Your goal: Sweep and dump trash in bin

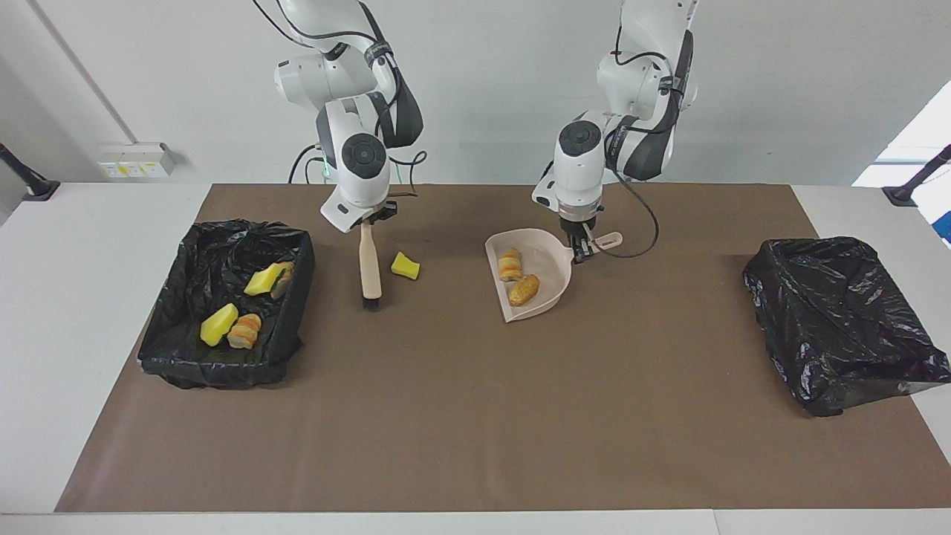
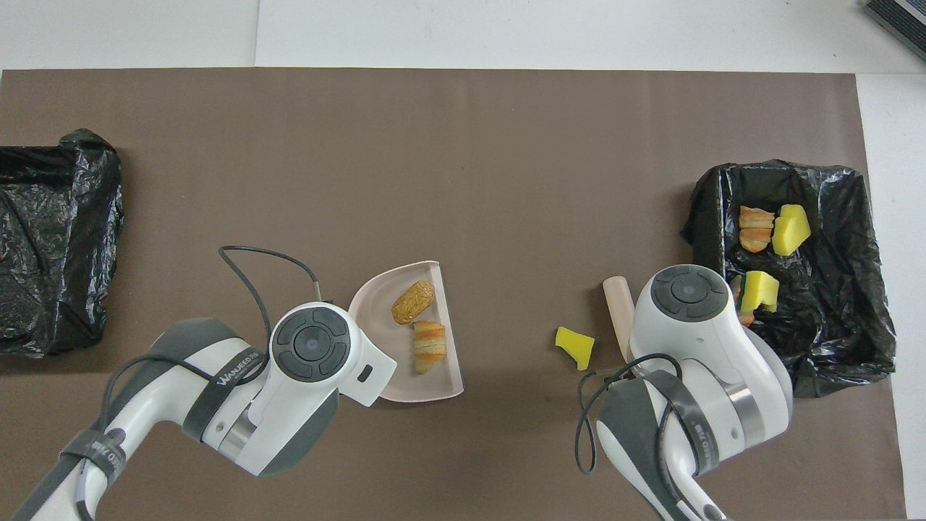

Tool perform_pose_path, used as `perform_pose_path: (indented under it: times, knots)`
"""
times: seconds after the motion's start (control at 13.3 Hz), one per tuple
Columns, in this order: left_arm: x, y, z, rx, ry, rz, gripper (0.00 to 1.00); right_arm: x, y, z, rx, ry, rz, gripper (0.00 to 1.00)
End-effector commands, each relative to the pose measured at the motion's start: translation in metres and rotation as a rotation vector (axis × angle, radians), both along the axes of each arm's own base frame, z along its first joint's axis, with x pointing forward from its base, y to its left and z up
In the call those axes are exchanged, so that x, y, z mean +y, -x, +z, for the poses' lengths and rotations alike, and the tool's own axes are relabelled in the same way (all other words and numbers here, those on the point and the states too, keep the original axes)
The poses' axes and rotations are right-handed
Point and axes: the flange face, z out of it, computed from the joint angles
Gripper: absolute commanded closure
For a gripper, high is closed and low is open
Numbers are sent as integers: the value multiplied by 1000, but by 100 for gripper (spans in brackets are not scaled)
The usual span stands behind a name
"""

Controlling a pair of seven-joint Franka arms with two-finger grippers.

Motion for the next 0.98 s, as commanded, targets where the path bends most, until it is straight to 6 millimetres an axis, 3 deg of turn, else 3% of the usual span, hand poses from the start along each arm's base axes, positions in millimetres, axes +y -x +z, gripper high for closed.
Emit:
perform_pose_path:
  times: [0.0, 0.3, 0.45, 0.68, 0.91]
  knots:
    - [2, 10, -6, -17, -11, 40, 100, 37, 19, -23, 4, -118, -43, 100]
    - [0, 13, -6, -24, -33, 40, 100, 136, 47, -43, -19, -285, -52, 100]
    - [1, 13, -5, -42, -57, 12, 100, 160, 50, -36, -30, -350, -83, 100]
    - [1, 11, -4, -48, -51, 12, 100, 200, 56, -19, 15, -493, -215, 100]
    - [5, 8, -5, -50, -49, 21, 100, 223, 42, 29, 5, -589, -304, 100]
